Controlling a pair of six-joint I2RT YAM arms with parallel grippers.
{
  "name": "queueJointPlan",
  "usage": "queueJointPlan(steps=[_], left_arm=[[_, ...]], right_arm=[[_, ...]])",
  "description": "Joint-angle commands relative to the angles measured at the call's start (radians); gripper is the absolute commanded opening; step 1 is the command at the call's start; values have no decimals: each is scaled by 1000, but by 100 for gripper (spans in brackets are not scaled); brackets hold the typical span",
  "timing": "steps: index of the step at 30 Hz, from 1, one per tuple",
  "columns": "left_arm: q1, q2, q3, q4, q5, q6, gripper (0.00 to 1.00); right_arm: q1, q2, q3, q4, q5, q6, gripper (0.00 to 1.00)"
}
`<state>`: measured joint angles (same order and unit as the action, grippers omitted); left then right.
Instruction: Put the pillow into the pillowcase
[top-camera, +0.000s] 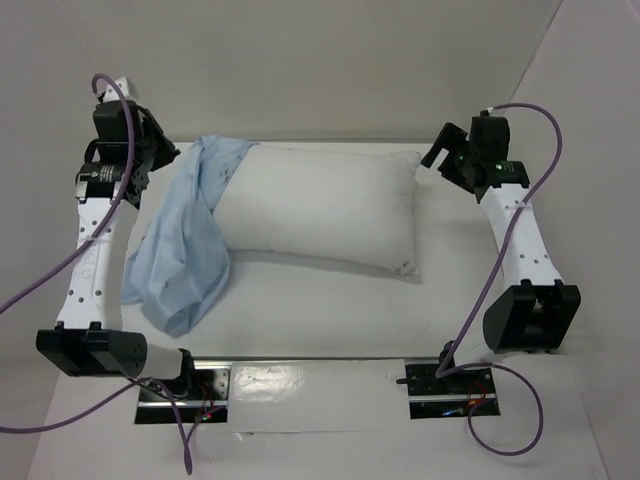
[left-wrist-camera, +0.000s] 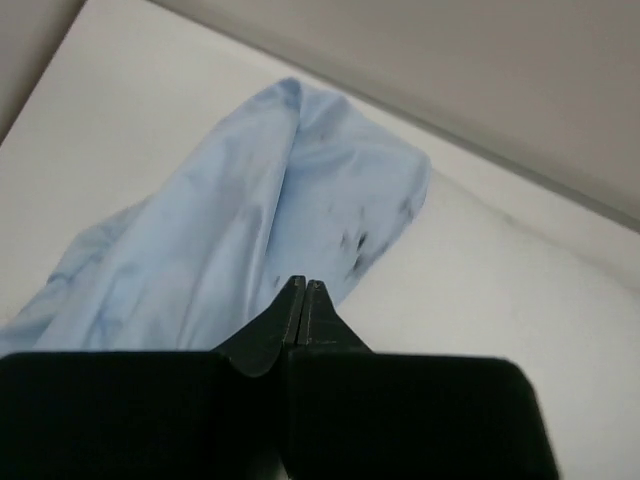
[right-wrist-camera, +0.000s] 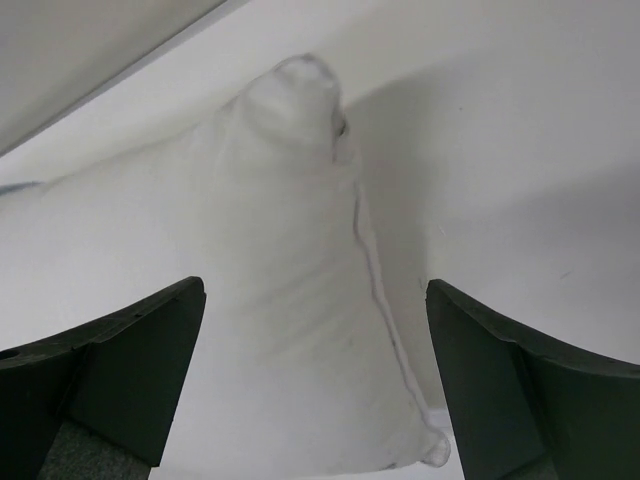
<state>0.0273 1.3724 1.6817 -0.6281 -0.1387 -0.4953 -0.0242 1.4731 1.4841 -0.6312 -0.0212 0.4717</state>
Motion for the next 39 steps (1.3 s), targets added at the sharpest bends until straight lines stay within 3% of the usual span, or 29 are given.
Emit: queueJointPlan(steps=[1,3,4,6,8,15,18,20,25,30,37,39], left_arm=[[-18,25,-71,-30,20,50,2],[-18,25,-102,-30,111,50,16],[-29,16,-134,-30,135,50,38],[-41,16,-166,-30,166,50,61],[-61,16,-188,-30,166,50,70],[-130,5,-238,-48,102,100,62],[-161,-10,-301,-94,-118,19,71],[-161,-42,-399,-105,-165,-58,74],[-161,-119,-553,-38,-116,-133,78],[-161,-76,-660,34,-91,-153,78],[-139,23,-697,65,-152,-236,60],[-129,24,-688,65,-168,-264,49]], right_arm=[[29,-36,-10,102,-28,-76,99],[79,-25,-30,125,-54,-105,100],[98,7,-30,125,-43,-105,100],[159,45,-12,90,-34,-126,100],[216,101,21,65,-3,-127,100],[377,147,27,79,81,-107,100],[397,168,27,70,92,-97,100],[397,168,16,61,92,-97,100],[406,168,7,70,83,-97,100],[406,168,7,70,73,-88,100],[415,168,-2,70,64,-88,100],[415,168,-2,70,64,-88,100]])
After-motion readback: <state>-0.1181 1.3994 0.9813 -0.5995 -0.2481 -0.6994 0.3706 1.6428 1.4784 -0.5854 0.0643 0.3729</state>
